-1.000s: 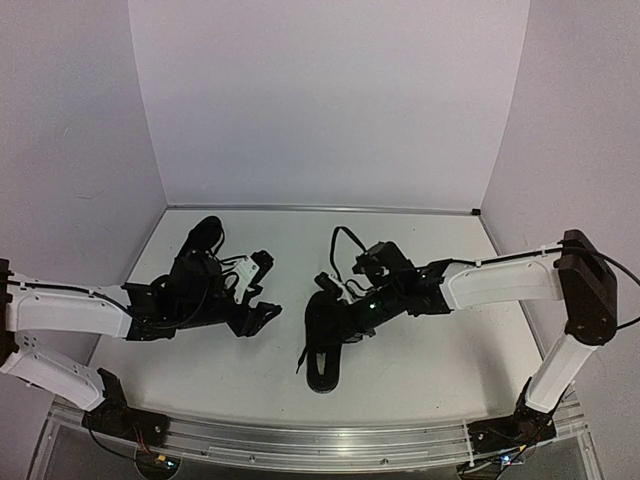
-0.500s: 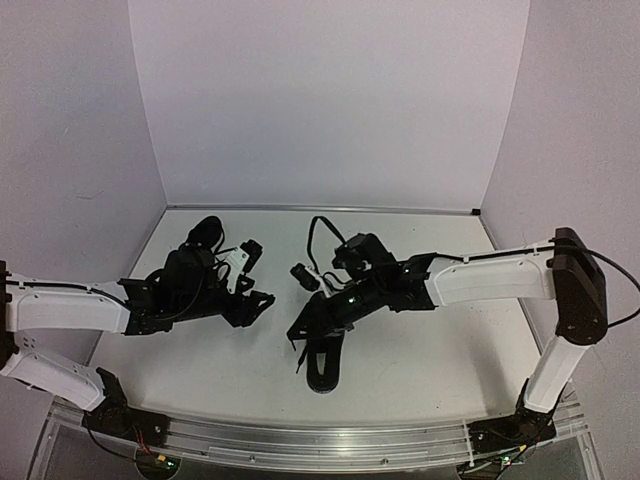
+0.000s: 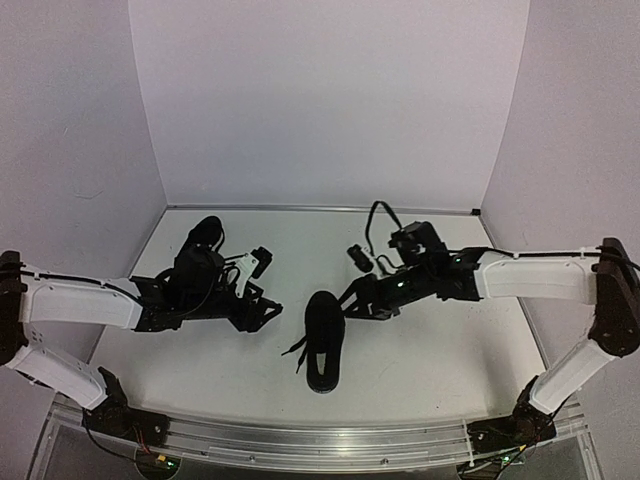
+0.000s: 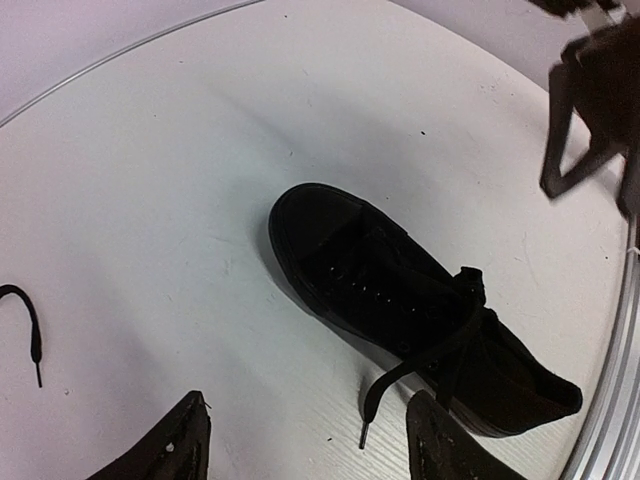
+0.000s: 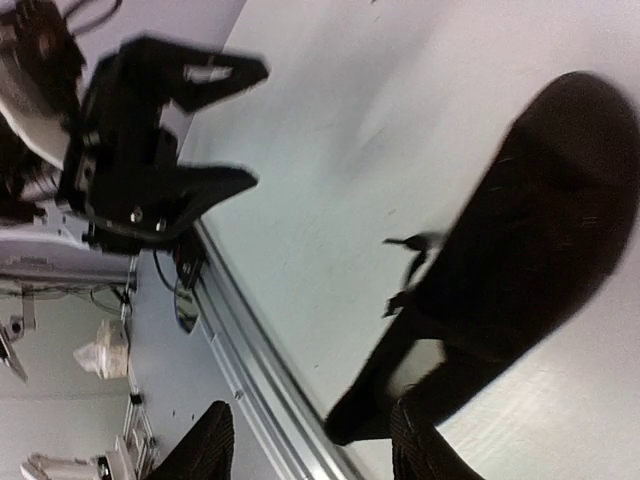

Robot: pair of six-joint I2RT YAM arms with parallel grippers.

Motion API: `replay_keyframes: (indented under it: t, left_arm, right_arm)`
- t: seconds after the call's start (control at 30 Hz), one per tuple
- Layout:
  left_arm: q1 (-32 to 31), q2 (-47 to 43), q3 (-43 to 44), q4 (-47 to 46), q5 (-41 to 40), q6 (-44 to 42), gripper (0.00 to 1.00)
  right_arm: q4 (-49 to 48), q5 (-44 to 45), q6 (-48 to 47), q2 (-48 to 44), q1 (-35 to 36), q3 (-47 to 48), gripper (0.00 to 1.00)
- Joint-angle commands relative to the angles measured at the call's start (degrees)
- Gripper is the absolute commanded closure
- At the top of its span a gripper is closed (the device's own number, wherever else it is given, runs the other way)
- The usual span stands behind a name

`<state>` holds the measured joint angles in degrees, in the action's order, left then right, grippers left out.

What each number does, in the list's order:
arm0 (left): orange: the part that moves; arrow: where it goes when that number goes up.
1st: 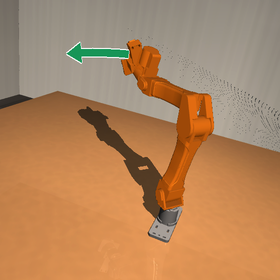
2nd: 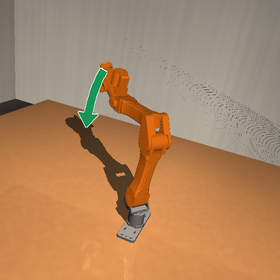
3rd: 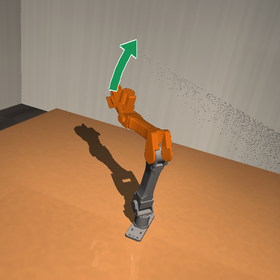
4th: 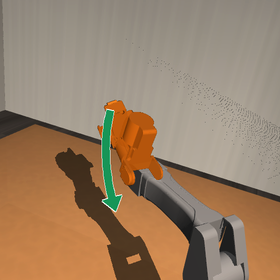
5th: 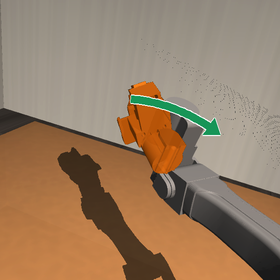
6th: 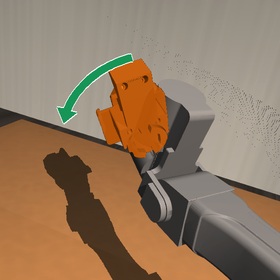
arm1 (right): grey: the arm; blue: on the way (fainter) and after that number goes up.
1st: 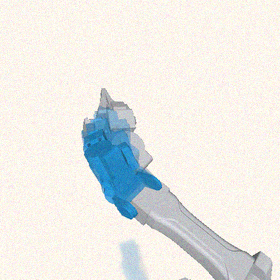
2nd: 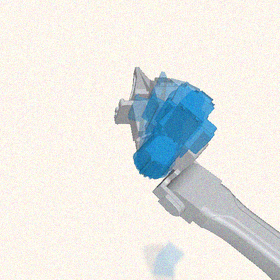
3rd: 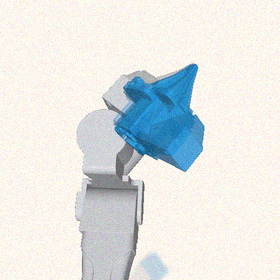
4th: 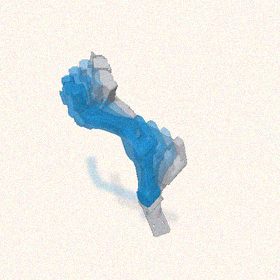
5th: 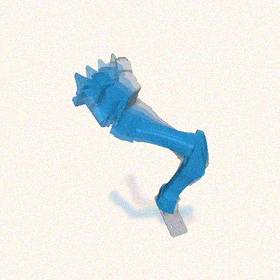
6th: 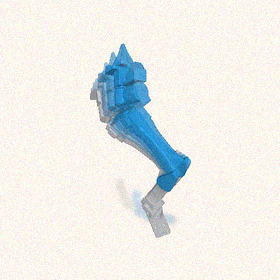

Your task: Tie the shoes

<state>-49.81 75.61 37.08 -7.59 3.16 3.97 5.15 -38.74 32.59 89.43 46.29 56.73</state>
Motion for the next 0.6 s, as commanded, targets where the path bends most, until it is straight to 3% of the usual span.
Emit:
replay_keyframes:
  t: [0.0, 0.2, 0.57]
  left_arm:
    - [0.66, 4.04, 5.66, -3.06, 5.64, 1.54, 0.34]
    - [0.77, 9.34, 10.19, -3.45, 8.80, 2.51, 0.34]
    - [0.77, 12.75, 12.04, -5.46, 10.01, 3.29, 0.34]
  right_arm:
    - [-0.33, 2.43, -0.05, -1.73, -5.98, -4.07, 0.53]
    - [-4.71, -0.31, 2.04, 6.26, -6.38, -4.94, 0.62]
    - [-20.96, -8.66, 11.66, 11.16, -6.38, -8.82, 0.63]
